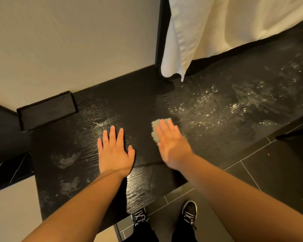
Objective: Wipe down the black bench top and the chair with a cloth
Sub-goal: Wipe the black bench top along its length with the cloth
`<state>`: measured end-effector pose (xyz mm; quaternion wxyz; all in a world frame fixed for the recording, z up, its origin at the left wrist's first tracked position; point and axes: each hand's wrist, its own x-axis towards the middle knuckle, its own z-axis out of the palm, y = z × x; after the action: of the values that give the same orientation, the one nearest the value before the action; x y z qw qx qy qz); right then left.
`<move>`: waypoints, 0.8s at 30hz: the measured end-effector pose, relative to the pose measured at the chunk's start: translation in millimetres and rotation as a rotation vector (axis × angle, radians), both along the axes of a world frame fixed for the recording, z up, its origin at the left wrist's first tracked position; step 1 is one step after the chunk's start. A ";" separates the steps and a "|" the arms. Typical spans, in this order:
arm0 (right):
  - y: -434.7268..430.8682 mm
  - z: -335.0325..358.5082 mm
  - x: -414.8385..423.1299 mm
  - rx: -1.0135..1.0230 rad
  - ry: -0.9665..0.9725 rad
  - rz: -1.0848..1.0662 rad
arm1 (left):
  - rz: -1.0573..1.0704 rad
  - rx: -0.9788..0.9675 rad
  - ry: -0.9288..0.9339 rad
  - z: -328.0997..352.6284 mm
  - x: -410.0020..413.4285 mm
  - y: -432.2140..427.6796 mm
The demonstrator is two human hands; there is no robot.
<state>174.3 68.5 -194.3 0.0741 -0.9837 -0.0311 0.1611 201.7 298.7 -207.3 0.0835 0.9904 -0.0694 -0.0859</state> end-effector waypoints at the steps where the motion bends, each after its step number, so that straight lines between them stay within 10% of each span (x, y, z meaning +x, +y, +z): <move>1: 11.9 -4.9 -9.5 0.013 0.016 0.089 | 0.005 0.006 -0.008 -0.6 0.2 -0.1; 7: -20.5 -11.1 -32.7 -0.022 -0.051 0.370 | 0.044 0.053 -0.017 -0.8 0.5 -3.1; 15: -85.3 -0.4 -38.5 -0.034 -0.037 0.045 | 0.246 0.047 0.063 12.0 -29.8 -41.4; 24: -90.7 -14.8 -78.5 0.046 -0.160 0.428 | 0.212 0.050 0.057 -0.2 -89.5 -92.6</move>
<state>95.8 -22.2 -209.1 0.0580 -0.9623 -0.2487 0.0938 112.2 206.1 -207.6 0.0696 0.9911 0.0405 -0.1064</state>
